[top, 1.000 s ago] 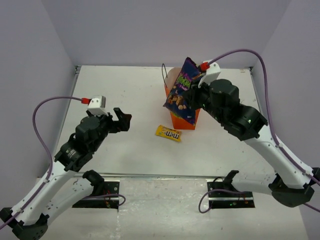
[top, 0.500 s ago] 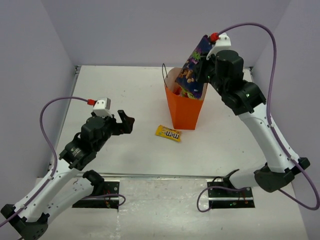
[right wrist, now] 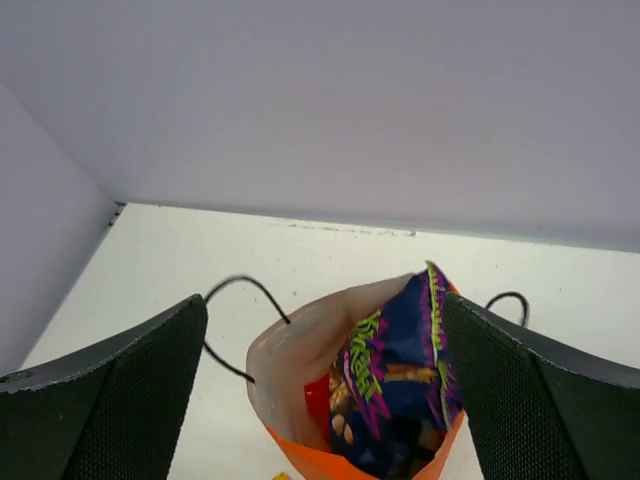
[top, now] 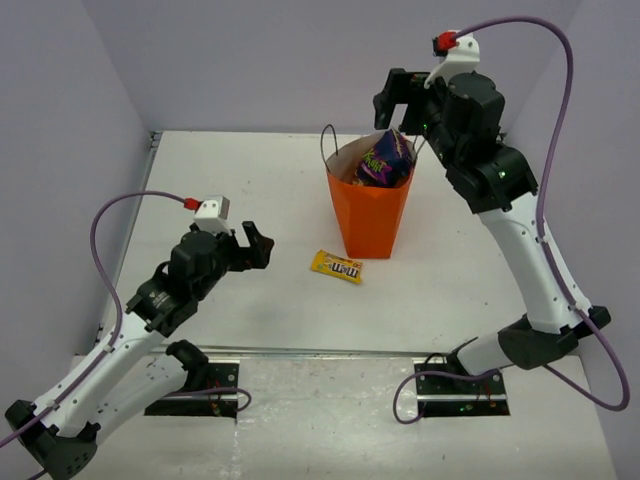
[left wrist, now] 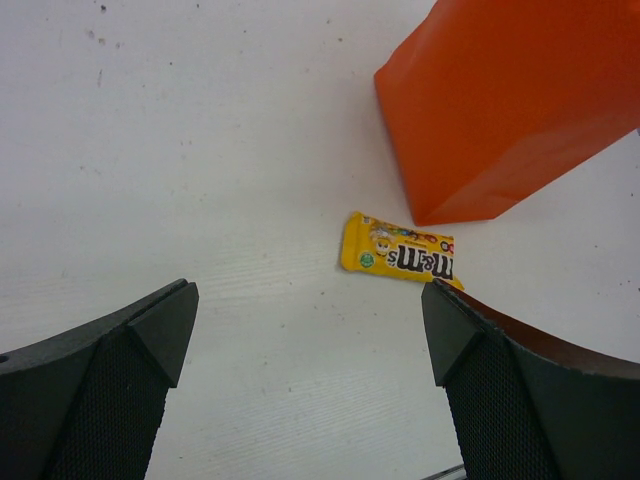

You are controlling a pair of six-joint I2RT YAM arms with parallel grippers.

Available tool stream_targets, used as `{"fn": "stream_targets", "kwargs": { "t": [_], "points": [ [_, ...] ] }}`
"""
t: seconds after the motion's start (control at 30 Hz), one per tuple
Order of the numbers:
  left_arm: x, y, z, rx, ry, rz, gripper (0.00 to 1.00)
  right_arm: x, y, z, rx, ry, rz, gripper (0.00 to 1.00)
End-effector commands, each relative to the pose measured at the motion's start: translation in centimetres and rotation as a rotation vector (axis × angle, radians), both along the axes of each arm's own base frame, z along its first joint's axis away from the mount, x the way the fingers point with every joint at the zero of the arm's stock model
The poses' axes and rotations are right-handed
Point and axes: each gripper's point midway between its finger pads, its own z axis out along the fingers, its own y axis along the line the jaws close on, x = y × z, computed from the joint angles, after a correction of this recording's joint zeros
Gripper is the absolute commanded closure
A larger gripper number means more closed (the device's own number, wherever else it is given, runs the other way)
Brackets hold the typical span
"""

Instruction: Place the snacks into the paper bag

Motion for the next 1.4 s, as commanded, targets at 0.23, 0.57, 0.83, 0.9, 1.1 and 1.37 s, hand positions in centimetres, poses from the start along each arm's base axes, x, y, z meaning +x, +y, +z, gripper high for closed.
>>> {"fn": "stream_targets", "kwargs": {
  "t": [0.23, 0.57, 0.83, 0.9, 1.1, 1.37],
  "points": [
    [0.9, -1.5, -0.3, -0.046, -0.008, -0.027, 0.0, -3.1, -1.8, 5.5, 0.08, -0.141, 0.002, 0.01],
    [2.4, -4.9, -5.8, -0.048, 0.079, -0.125, 0.0, -7.8, -1.9, -1.4, 0.189, -0.001, 0.083, 0.01],
    [4.4, -8.9, -11.5, -0.054, 0.209, -0.215, 0.0, -12.1, -2.8, -6.8, 0.252, 0.069, 0.138, 0.01],
    [4.9, -9.6, -13.1, -0.034, 0.241, -0.233, 0.0, -13.6, -3.3, -7.1, 0.261, 0.062, 0.151, 0.01],
    [6.2, -12.5, -15.0, -0.066, 0.278, -0.319, 0.0, -15.6, -4.6, -11.0, 0.245, 0.119, 0.135, 0.01],
    [7.2, -15.0, -16.5, -0.115, 0.343, -0.361, 0.0, -17.3, -4.3, -15.7, 0.255, 0.252, 0.162, 0.01]
  ]
}}
